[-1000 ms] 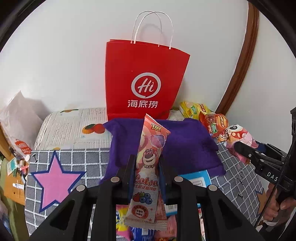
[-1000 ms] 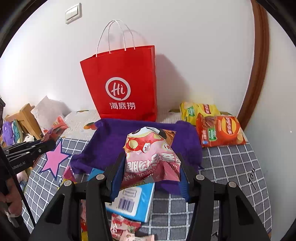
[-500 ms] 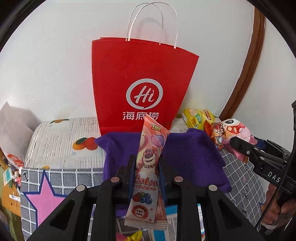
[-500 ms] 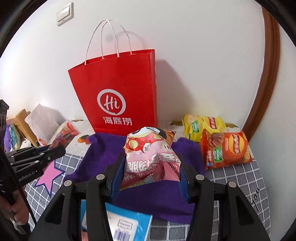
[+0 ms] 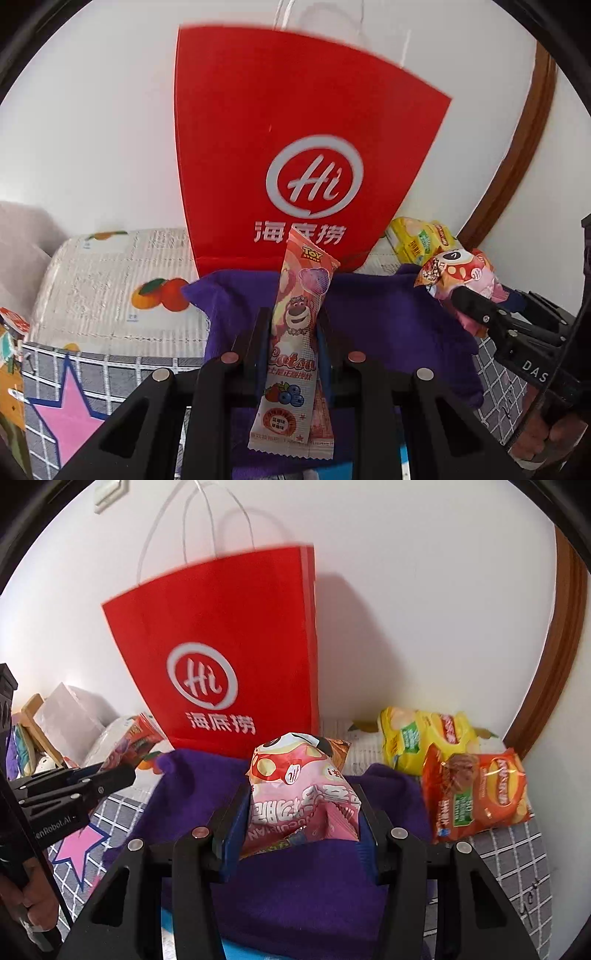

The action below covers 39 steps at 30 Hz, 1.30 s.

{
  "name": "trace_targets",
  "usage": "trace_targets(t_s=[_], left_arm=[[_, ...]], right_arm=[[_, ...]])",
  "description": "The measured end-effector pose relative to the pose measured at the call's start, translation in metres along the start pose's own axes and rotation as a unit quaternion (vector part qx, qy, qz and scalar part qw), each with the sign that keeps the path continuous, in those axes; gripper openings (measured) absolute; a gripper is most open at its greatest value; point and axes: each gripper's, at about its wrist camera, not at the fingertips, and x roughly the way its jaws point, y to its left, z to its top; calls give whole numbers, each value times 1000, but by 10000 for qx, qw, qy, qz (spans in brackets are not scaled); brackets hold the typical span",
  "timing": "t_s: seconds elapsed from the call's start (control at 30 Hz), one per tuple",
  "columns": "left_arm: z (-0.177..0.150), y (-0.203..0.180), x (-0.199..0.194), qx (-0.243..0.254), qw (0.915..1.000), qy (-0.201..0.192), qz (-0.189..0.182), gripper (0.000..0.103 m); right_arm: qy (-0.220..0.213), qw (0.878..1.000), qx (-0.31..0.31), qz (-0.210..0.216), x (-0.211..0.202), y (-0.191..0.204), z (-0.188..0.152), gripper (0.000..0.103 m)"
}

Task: Organize snacks
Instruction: 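Carry pink panda bag with right tool while left tool carries Lotso snack to purple towel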

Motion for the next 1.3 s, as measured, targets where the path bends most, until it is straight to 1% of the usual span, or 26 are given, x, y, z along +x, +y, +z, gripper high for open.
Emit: trace_targets(t_s=[0.1,0.13,0.2,0.3,0.4,0.67,0.83,1.3], left_arm=[[-2,4,18,-15,9998,209,28,21],[-3,6,20,-35,9998,216,33,21],[-7,10,28,-81,9995,306,54,21],[-11,14,44,-179,9981,583,42,21],[-14,16,53,-190,9972,710,115,21],[-20,19,69,-278,9946,980,198,21],[-23,15,77,-244,9939,1052,234,21],[-28,8,94,-253,9915,1238,301,21]], right_arm=[[193,9998,2,-26,22,-4,-4,51],[259,9997,-32,-38,27,-5,-5,51],[302,9995,-56,-76,34,-6,-7,51],[379,9992,-94,-130,42,-10,-11,51],[546,9983,-42,-212,54,-15,-14,51],[821,9964,-68,-197,71,-16,-20,51],[970,9950,-125,-187,79,-13,-24,51],[1201,9923,-67,-301,90,-14,-29,51]])
